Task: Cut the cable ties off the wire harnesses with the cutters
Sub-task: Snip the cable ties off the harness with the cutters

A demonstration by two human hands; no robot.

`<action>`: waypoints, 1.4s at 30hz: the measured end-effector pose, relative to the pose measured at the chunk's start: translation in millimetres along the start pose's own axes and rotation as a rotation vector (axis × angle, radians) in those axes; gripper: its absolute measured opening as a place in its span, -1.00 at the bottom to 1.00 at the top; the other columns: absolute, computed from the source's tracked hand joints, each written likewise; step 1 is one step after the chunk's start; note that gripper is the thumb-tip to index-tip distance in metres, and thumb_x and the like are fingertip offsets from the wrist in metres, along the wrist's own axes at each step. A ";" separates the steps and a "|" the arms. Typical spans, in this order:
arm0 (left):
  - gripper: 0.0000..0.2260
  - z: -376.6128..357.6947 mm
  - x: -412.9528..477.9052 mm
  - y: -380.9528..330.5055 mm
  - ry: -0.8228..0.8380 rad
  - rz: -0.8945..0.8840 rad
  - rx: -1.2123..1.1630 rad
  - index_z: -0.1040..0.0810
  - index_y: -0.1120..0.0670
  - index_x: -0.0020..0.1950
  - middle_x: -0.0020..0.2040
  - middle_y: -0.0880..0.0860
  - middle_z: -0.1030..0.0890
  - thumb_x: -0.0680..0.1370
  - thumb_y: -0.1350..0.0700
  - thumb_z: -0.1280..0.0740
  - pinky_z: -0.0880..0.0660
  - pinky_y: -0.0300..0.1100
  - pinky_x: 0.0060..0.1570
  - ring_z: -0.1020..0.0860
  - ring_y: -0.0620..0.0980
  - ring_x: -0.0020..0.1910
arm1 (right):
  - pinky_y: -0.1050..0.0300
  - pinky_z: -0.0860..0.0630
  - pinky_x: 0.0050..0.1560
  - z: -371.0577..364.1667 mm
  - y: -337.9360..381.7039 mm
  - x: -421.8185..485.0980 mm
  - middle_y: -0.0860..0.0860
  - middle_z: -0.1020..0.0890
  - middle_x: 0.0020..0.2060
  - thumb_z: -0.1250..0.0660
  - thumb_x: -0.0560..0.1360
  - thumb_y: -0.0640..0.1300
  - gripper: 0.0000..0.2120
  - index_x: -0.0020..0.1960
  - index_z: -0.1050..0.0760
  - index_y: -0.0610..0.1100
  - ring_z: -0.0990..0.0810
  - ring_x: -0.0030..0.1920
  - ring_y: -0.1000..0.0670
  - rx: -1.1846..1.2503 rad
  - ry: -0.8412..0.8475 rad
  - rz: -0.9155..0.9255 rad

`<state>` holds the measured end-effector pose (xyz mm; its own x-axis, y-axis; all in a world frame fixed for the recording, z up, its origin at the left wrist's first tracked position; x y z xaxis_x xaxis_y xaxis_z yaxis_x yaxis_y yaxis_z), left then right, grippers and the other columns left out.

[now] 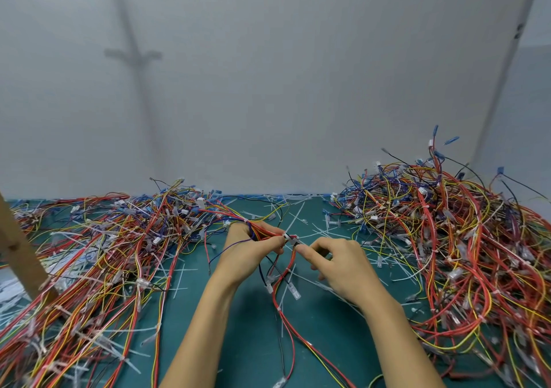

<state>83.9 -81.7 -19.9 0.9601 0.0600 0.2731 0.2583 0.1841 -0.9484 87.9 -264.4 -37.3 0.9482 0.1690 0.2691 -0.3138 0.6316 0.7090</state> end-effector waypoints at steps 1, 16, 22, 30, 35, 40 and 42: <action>-0.93 0.0 0.1 0.5 0.000 0.002 -0.002 -0.69 0.17 -0.18 -0.32 0.14 -0.68 0.42 0.32 -0.45 -0.54 -0.34 -0.23 -0.67 0.00 -0.30 | -0.07 -0.60 -0.11 0.6 0.1 -0.1 0.07 -0.63 -0.33 -0.22 0.40 0.43 -0.54 -0.27 -0.57 0.06 -0.63 -0.27 0.02 -0.005 -0.002 0.001; -0.92 0.0 2.8 4.7 -0.020 0.019 -0.087 -0.68 0.20 -0.17 -0.34 0.09 -0.67 0.43 0.35 -0.43 -0.52 -0.33 -0.27 -0.62 -0.05 -0.36 | 0.10 -0.54 -0.34 -0.7 0.1 -1.5 0.04 -0.62 -0.45 -0.26 0.49 0.32 -0.53 -0.35 -0.57 -0.02 -0.54 -0.49 0.08 0.088 -0.036 -0.020; -0.68 -9.1 1.5 17.3 0.052 0.225 -0.462 -0.58 0.18 0.13 0.03 0.12 -0.66 0.47 0.41 -0.18 -0.55 -0.15 -0.21 -0.62 0.04 -0.09 | 0.17 -0.47 -0.32 9.1 2.7 -2.8 0.14 -0.63 -0.26 -0.36 0.46 0.24 -0.75 -0.14 -0.57 0.07 -0.56 -0.45 0.11 0.339 -0.201 -0.041; -0.47 -30.8 -11.7 5.8 0.356 0.321 -0.701 -0.45 0.28 0.33 0.26 0.29 -0.56 0.37 0.25 -0.08 -0.59 -0.13 -0.24 -0.66 0.16 0.01 | 0.20 -0.43 -0.32 -5.8 8.7 1.2 0.20 -0.57 -0.41 -0.39 0.51 -0.10 -0.84 -0.02 -0.64 0.16 -0.43 -0.42 0.19 0.380 -0.159 0.044; -0.53 -32.7 -13.9 1.6 0.405 0.312 -0.860 -0.32 0.37 0.39 0.30 0.38 -0.50 0.48 0.45 0.00 -0.61 0.03 0.03 -0.53 0.40 0.20 | 0.16 -0.47 -0.20 -0.4 8.4 3.8 0.13 -0.65 -0.24 -0.41 0.51 -0.09 -0.95 -0.12 -0.60 0.05 -0.55 -0.27 0.14 0.414 -0.183 0.061; -0.64 -26.1 -7.5 12.1 0.303 0.303 -0.679 -0.43 0.26 0.33 0.26 0.21 -0.59 0.53 0.36 -0.26 -0.63 -0.11 -0.09 -0.61 0.25 0.15 | 0.16 -0.35 -0.32 -0.3 2.1 2.3 0.12 -0.51 -0.44 -0.43 0.48 -0.04 -0.86 -0.22 -0.55 -0.02 -0.40 -0.40 0.12 0.449 -0.241 0.016; -0.66 -18.5 -5.8 17.7 0.212 0.316 -0.565 -0.52 0.23 0.26 0.20 0.13 -0.64 0.49 0.24 -0.36 -0.61 -0.19 -0.23 -0.66 0.19 0.07 | 0.10 -0.37 -0.28 1.9 -0.2 1.5 0.10 -0.52 -0.43 -0.44 0.49 -0.06 -0.86 -0.23 -0.55 -0.03 -0.41 -0.38 0.10 0.506 -0.277 -0.016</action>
<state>84.9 -97.0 -41.3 0.9841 -0.1772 -0.0140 -0.0772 -0.3549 -0.9317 89.3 -265.6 -35.8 0.9258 -0.0851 0.3683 -0.3492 0.1804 0.9195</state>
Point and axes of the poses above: each hand's wrist, its own x-axis towards the middle knuckle, its own z-axis out of the back of the hand, y = z × x, the point moved 9 cm from there along x, towards the middle knuckle
